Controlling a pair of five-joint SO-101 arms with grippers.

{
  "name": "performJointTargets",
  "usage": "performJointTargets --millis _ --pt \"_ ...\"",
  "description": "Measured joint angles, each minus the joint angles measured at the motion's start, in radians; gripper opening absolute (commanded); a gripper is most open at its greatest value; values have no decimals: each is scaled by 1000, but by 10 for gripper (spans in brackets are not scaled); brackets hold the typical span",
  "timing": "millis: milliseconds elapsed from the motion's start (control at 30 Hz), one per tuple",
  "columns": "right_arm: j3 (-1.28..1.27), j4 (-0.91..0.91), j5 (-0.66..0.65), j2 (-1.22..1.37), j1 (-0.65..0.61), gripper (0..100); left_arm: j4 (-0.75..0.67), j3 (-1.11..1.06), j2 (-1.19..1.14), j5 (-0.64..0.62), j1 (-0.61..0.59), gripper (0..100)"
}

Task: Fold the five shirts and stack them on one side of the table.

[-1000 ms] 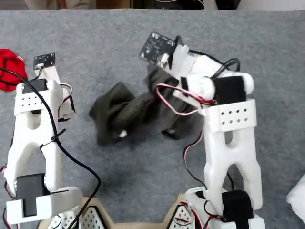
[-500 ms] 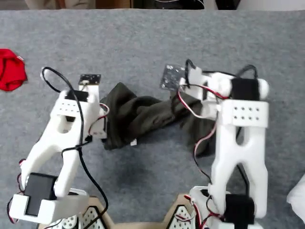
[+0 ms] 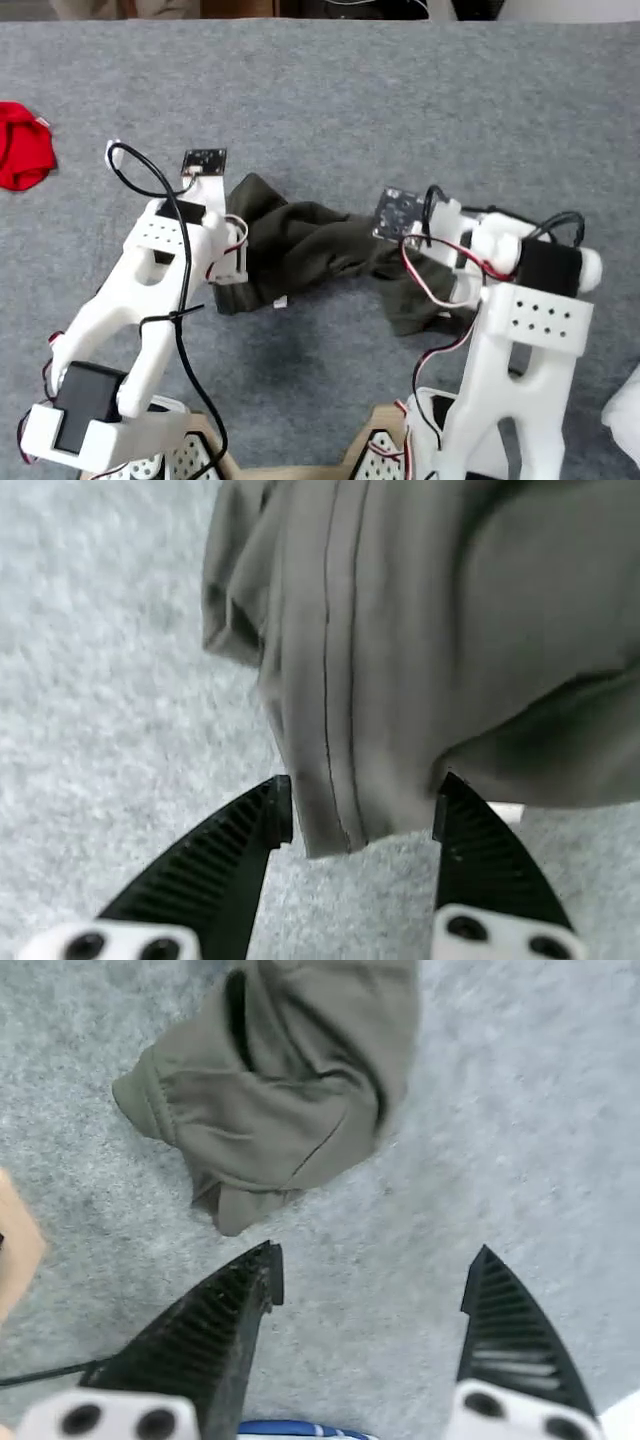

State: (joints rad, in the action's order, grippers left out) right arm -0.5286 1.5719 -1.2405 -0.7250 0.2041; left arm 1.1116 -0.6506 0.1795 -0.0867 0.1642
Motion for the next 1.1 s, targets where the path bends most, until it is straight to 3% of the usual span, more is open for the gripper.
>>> performJointTargets --millis 300,700,967,1100 --pt "-120 -38 0 -78 18 295 183 -6 0 28 0 239" --pt "-124 -109 40 -78 18 295 -40 -112 0 35 0 236" --pt "-124 -109 40 -78 18 295 -46 -127 -3 35 0 18" --pt "-124 -109 40 -81 18 295 -64 -127 -3 35 2 18"
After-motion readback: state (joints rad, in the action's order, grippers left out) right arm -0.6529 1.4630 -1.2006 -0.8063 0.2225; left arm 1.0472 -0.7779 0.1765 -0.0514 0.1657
